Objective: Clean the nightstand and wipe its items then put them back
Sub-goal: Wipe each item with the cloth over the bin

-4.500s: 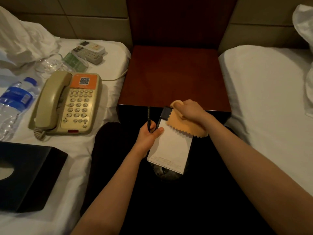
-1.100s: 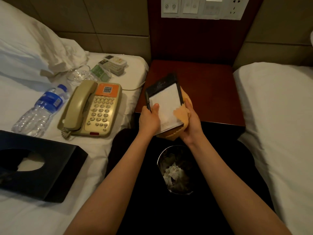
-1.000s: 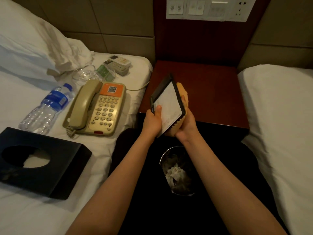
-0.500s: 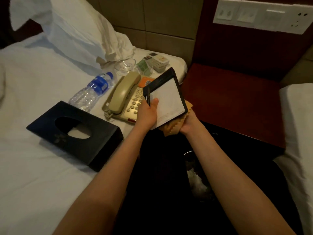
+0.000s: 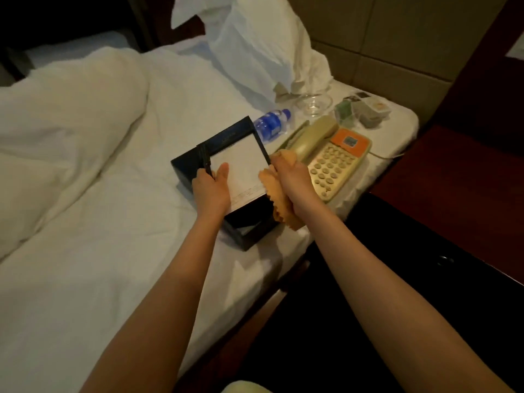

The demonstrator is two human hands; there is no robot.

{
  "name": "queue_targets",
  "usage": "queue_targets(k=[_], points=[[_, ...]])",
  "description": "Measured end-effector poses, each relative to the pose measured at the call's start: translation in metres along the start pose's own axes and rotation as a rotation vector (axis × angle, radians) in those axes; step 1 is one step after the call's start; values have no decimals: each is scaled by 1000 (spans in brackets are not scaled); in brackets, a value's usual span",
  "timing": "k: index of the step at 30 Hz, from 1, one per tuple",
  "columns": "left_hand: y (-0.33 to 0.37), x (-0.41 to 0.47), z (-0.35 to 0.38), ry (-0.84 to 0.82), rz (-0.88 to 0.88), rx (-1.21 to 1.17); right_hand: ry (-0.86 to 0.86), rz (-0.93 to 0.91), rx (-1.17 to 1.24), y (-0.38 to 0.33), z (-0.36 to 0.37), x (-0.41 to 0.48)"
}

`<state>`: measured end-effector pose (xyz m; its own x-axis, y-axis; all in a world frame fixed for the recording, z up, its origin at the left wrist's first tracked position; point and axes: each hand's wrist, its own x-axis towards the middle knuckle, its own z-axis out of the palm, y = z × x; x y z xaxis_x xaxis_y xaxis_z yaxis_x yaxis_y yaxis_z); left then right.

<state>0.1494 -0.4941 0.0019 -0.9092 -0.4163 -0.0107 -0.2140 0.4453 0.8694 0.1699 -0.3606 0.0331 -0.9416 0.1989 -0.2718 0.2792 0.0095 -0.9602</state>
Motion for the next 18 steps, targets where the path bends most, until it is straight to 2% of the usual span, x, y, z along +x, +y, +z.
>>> queue_targets(k=[6,9,13,18], points=[[-46,10,-54,119,-123,23,-130,-291,-460,4,56,-10],[-69,6,-68,136,-205,68,-210,-345,-713,11,76,-16],[-84,1,-78,156,-259,101,-186,-489,-900,18,95,-24],[-99,-5,-93,152,-273,172,-229,-674,-1309,28,112,-34]])
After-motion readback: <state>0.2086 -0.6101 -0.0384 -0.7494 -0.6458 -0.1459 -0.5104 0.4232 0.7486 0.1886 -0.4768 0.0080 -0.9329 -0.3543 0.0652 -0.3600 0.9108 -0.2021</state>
